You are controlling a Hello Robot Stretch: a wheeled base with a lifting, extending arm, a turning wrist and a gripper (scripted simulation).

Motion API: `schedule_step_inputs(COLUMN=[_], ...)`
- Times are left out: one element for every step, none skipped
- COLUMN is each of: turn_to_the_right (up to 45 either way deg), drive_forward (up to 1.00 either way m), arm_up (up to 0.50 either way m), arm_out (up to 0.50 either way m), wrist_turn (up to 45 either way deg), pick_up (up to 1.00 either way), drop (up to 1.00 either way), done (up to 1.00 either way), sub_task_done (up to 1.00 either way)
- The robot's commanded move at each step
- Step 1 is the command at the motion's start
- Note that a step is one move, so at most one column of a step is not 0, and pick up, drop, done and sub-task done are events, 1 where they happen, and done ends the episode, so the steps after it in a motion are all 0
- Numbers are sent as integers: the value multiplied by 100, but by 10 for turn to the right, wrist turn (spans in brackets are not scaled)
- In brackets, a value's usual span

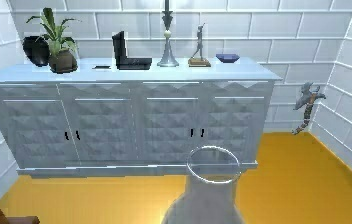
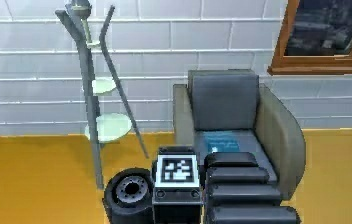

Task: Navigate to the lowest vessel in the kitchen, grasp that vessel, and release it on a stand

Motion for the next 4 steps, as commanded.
schedule_step_inputs(turn_to_the_right=[-150,450,450,300], drive_forward=[0,0,0,0], arm_up=[0,0,0,0], arm_out=[0,0,0,0], wrist_turn=[0,0,0,0], pick_up=[0,0,0,0], drop=[0,0,0,0], done=[0,0,0,0], sub_task_done=[0,0,0,0])
